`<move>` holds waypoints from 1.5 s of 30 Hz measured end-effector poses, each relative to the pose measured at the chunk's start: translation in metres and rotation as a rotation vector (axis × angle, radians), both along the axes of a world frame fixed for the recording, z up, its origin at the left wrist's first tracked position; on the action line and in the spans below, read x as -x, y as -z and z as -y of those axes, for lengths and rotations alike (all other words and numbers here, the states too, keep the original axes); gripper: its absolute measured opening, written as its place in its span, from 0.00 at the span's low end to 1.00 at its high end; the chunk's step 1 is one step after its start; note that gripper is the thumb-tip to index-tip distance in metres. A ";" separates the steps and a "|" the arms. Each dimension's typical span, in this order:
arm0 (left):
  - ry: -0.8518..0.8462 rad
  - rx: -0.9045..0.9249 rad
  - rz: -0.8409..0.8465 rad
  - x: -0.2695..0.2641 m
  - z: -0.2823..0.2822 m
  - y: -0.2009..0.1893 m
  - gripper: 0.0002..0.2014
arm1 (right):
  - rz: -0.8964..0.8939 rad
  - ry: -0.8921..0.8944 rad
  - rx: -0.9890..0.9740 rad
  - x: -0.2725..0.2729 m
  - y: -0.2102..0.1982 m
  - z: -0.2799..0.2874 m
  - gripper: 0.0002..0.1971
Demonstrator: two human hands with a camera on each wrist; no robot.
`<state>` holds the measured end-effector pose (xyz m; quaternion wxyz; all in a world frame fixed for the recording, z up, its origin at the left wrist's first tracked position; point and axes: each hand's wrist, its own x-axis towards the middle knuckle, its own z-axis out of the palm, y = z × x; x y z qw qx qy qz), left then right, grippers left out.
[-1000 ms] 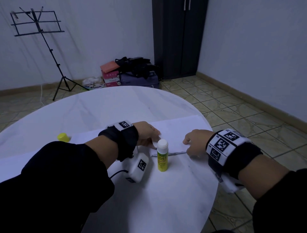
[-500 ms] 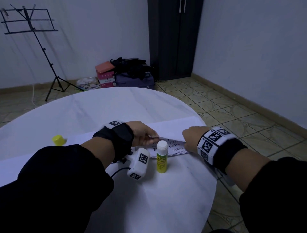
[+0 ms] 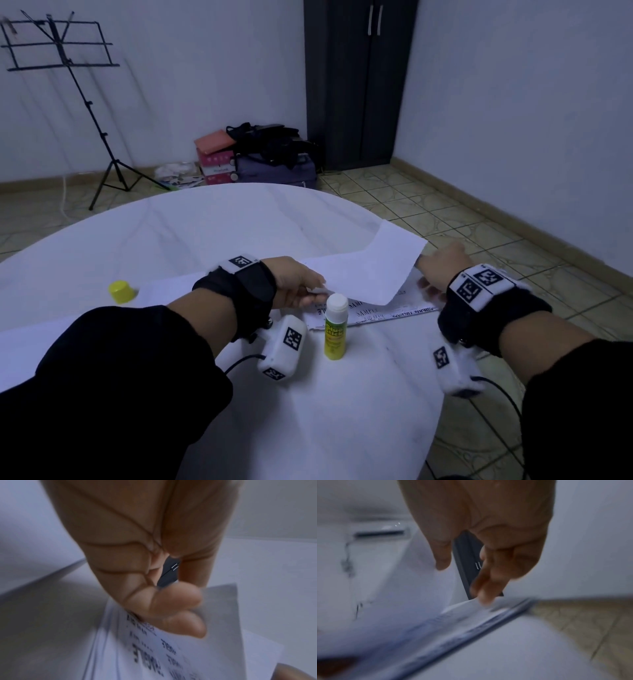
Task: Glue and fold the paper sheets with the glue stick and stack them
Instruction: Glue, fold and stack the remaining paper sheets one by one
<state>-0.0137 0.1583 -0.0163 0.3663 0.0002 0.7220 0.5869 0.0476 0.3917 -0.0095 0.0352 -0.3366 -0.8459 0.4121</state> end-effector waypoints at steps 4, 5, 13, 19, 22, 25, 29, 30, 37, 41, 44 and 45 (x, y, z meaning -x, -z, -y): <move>-0.138 -0.083 -0.085 0.000 0.008 -0.008 0.19 | 0.218 -0.339 -0.161 0.002 0.010 0.004 0.12; -0.182 -0.106 -0.121 -0.001 0.013 -0.012 0.20 | 0.267 -0.392 -0.246 0.001 0.009 0.006 0.15; -0.407 -0.089 -0.296 -0.031 0.092 -0.035 0.25 | 0.368 -0.553 -0.447 -0.036 -0.021 0.048 0.27; -0.404 0.042 -0.301 -0.089 0.172 -0.026 0.24 | 0.332 -0.690 -0.077 -0.053 -0.011 0.078 0.40; -0.263 0.246 -0.277 -0.117 0.201 -0.017 0.30 | 0.275 -0.663 0.037 -0.058 -0.006 0.094 0.31; -0.083 0.501 -0.287 -0.139 0.214 -0.008 0.25 | 0.269 -0.641 -0.045 -0.062 -0.005 0.104 0.20; 0.091 0.763 -0.337 -0.152 0.215 -0.002 0.26 | 0.254 -0.627 -0.185 -0.064 -0.010 0.120 0.11; 0.137 0.834 -0.347 -0.155 0.215 -0.001 0.29 | 0.228 -0.627 -0.198 -0.066 -0.011 0.125 0.07; 0.461 1.283 -0.606 -0.166 0.223 -0.001 0.35 | 0.091 -0.727 -0.034 -0.067 -0.019 0.172 0.09; 0.565 1.219 -0.585 -0.166 0.214 0.000 0.29 | 0.030 -0.825 -0.163 -0.066 -0.017 0.206 0.17; 0.581 1.213 -0.616 -0.166 0.206 0.003 0.31 | -0.093 -0.867 -0.147 -0.064 -0.020 0.231 0.13; 0.590 1.213 -0.621 -0.166 0.204 0.004 0.31 | -0.121 -0.871 -0.147 -0.063 -0.021 0.239 0.13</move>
